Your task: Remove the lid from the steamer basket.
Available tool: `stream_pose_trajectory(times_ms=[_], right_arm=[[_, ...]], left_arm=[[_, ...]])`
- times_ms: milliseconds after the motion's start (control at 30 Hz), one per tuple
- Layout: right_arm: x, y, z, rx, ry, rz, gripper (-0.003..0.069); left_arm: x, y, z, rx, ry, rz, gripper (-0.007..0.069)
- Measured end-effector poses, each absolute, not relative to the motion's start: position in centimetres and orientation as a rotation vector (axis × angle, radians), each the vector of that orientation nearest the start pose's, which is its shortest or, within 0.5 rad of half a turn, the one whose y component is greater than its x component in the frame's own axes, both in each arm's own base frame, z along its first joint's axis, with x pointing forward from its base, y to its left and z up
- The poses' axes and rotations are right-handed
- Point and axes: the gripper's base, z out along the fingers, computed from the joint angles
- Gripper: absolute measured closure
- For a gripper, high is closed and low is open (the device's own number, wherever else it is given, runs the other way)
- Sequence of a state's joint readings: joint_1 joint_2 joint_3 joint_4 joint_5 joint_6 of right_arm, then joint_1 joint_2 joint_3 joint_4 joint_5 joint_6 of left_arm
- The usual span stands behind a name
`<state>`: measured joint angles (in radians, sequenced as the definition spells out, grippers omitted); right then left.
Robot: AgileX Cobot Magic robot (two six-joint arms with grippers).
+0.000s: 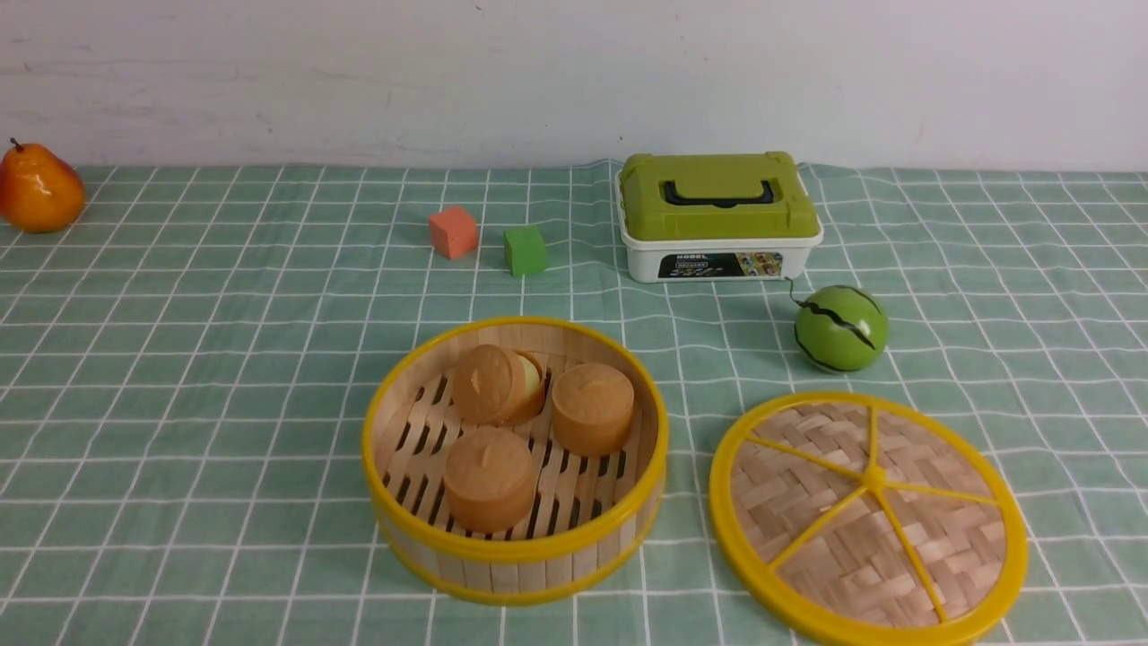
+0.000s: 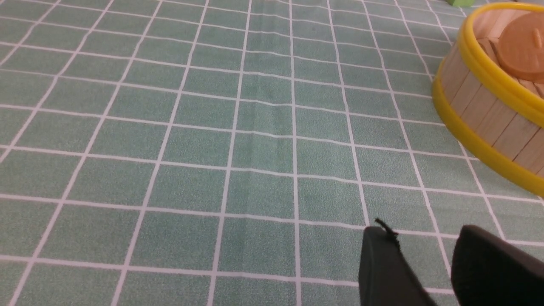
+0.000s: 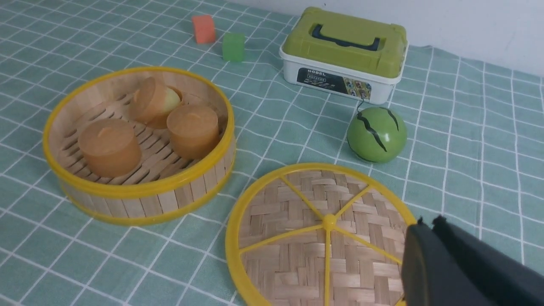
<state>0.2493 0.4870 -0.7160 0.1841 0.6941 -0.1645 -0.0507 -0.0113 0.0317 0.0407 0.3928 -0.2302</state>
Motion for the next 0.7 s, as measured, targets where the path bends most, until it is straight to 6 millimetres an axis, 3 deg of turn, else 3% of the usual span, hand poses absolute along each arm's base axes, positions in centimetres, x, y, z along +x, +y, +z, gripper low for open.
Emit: stream_pose_trajectory(times_ms=[133, 233, 400, 433, 467, 533, 700], right_arm=[[8.2, 3.1, 35.0, -0.329, 1.894, 0.258, 0.0669], [8.4, 2.8, 33.0, -0.286, 1.807, 0.237, 0.0669], [7.3, 1.3, 26.4, -0.141, 1.640, 0.134, 0.0671], [6.9, 0.9, 24.5, -0.097, 1.624, 0.110, 0.0675], [6.8, 0.9, 24.2, -0.091, 1.623, 0.107, 0.0676], [6.2, 0.4, 21.1, -0.029, 1.624, 0.062, 0.0678], [5.6, 0.0, 18.7, 0.075, 1.693, 0.068, 0.0678]], left_arm=[[5.2, -0.1, 16.8, -0.145, 1.894, -0.151, 0.0386], [5.2, -0.1, 16.8, -0.145, 1.894, -0.151, 0.0386], [5.2, -0.1, 16.8, -0.145, 1.894, -0.151, 0.0386], [5.2, -0.1, 16.8, -0.145, 1.894, -0.151, 0.0386], [5.2, -0.1, 16.8, -0.145, 1.894, -0.151, 0.0386], [5.2, -0.1, 16.8, -0.145, 1.894, -0.151, 0.0386], [5.2, -0.1, 16.8, -0.145, 1.894, -0.151, 0.0386]])
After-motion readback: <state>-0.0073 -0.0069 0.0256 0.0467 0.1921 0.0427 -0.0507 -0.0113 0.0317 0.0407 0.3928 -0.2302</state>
